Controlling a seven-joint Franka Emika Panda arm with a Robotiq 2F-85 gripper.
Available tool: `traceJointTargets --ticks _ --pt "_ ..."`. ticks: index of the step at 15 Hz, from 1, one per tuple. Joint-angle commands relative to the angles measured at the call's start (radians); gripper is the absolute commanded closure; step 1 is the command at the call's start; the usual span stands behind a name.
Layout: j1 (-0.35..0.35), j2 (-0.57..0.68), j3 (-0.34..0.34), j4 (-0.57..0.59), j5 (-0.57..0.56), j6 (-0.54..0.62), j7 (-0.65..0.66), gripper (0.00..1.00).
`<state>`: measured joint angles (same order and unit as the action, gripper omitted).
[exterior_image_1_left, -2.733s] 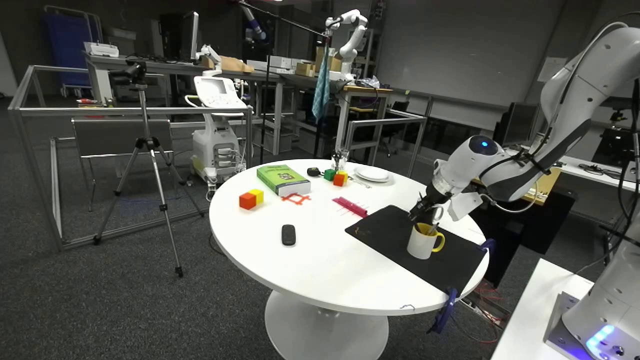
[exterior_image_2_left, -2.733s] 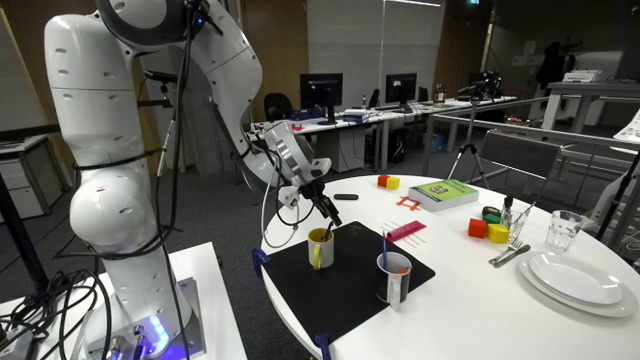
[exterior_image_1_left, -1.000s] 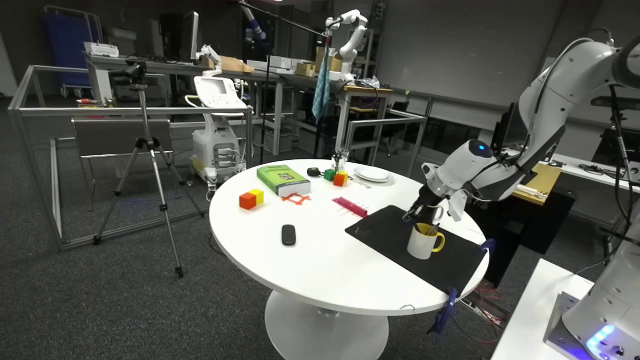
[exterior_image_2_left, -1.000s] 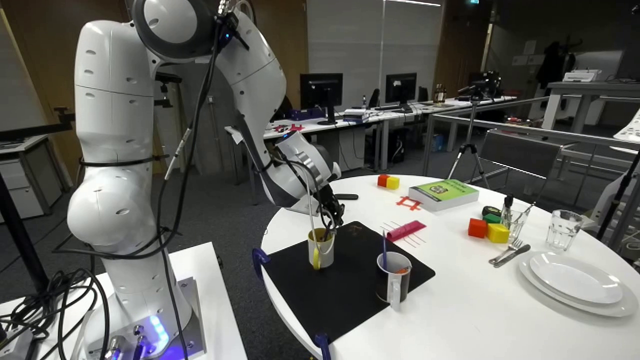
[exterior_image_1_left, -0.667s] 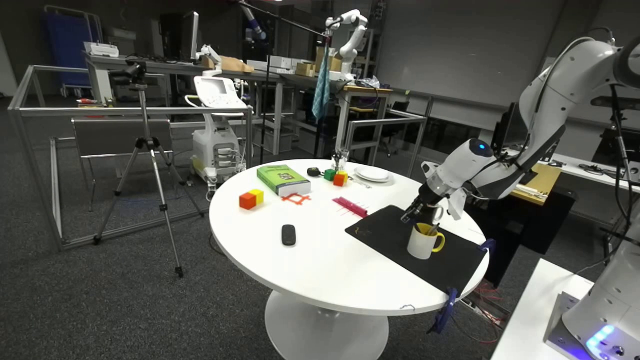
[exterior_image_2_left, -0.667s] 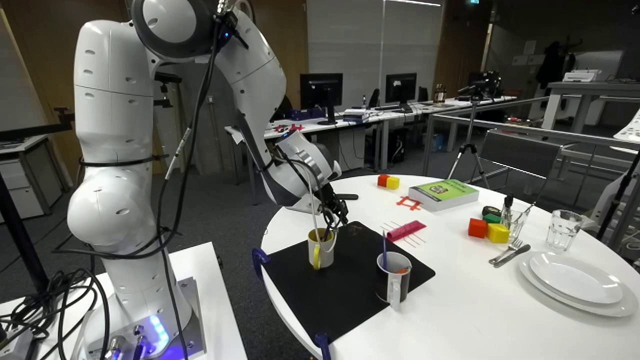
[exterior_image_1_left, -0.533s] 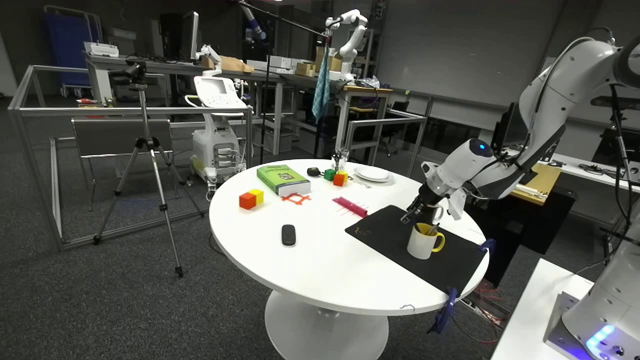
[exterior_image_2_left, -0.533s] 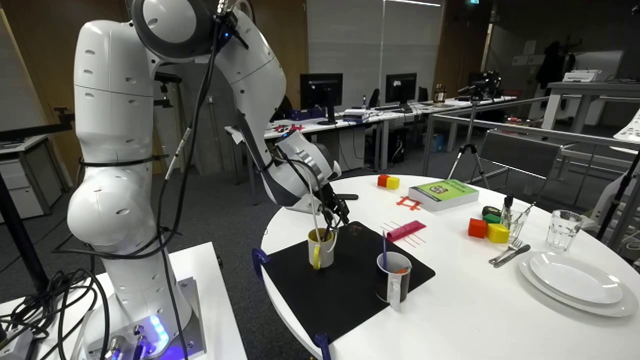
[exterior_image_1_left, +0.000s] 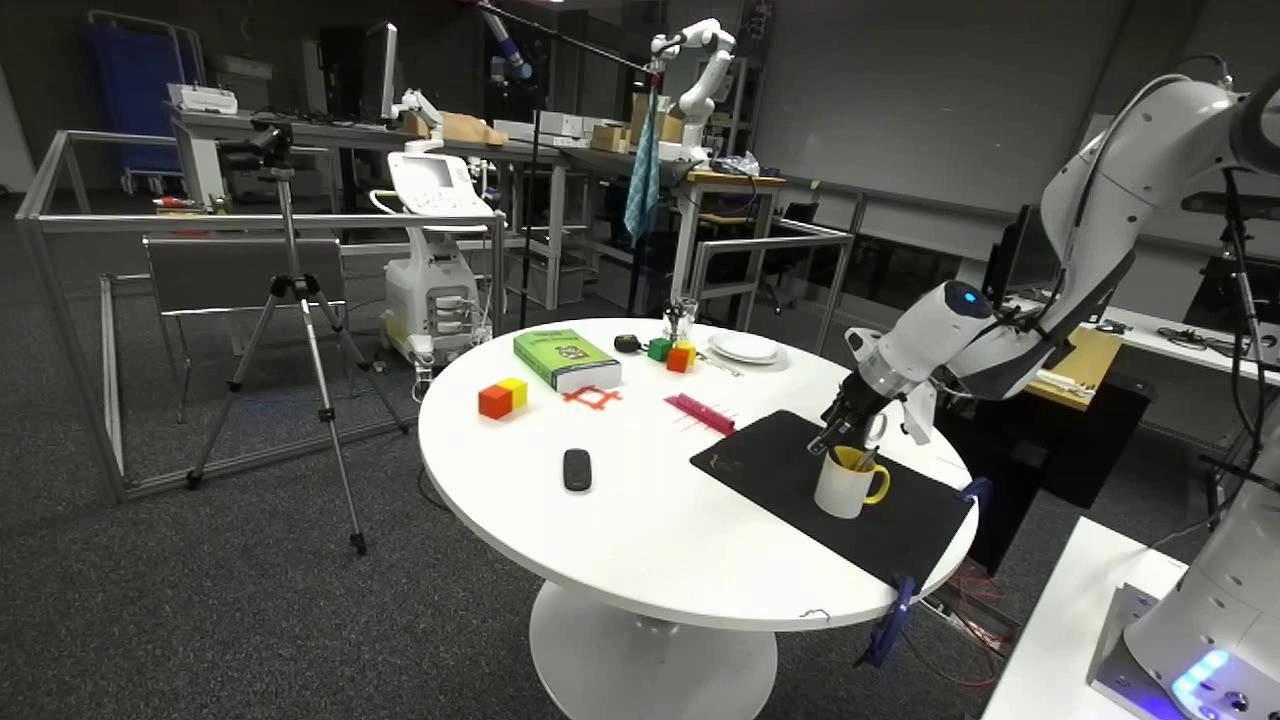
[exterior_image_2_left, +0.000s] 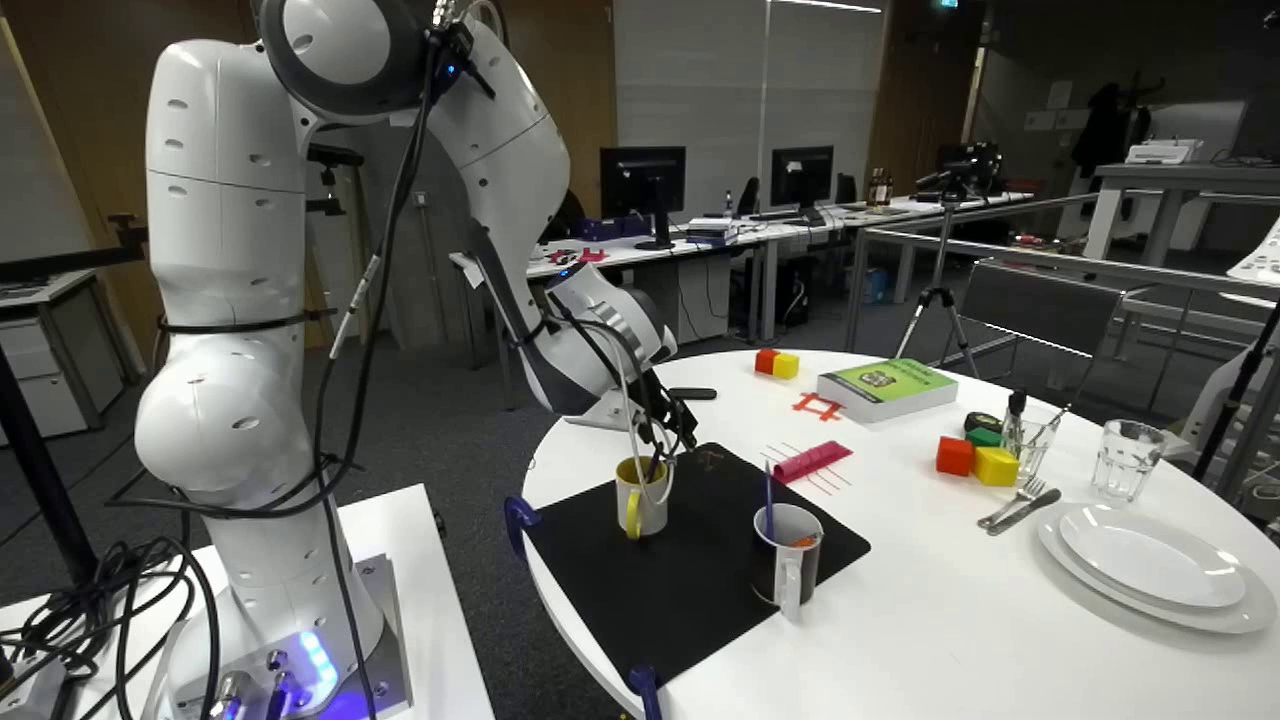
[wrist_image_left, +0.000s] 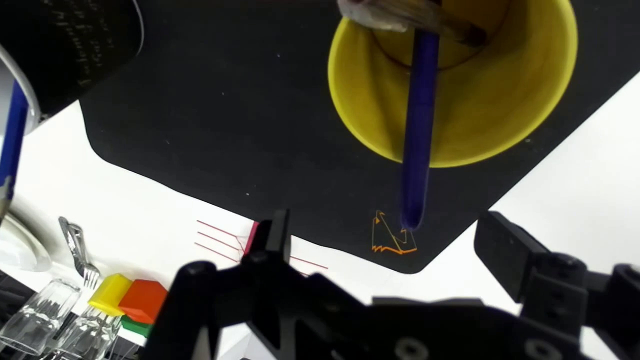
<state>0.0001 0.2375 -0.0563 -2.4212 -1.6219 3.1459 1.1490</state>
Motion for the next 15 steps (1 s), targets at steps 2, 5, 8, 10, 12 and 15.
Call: traceJointTargets --ticks 2,5,8,10,12,15 --pt "-0.002 -0.096 -0.001 -0.075 -0.062 0.017 0.039 0.01" --pt "-0.001 -0.131 0.001 -0.112 -0.069 0.006 0.045 0.09" --pt "-0.002 -0.154 -0.001 -0.136 -0.066 0.000 0.041 0.35" --pt "-0.003 -0.161 -0.002 -0.144 -0.064 -0.001 0.039 0.44" --pt "-0.005 -0.162 -0.003 -0.146 -0.063 -0.004 0.037 0.57" --pt "-0.009 -0.152 -0.006 -0.133 -0.060 -0.005 0.041 0.33"
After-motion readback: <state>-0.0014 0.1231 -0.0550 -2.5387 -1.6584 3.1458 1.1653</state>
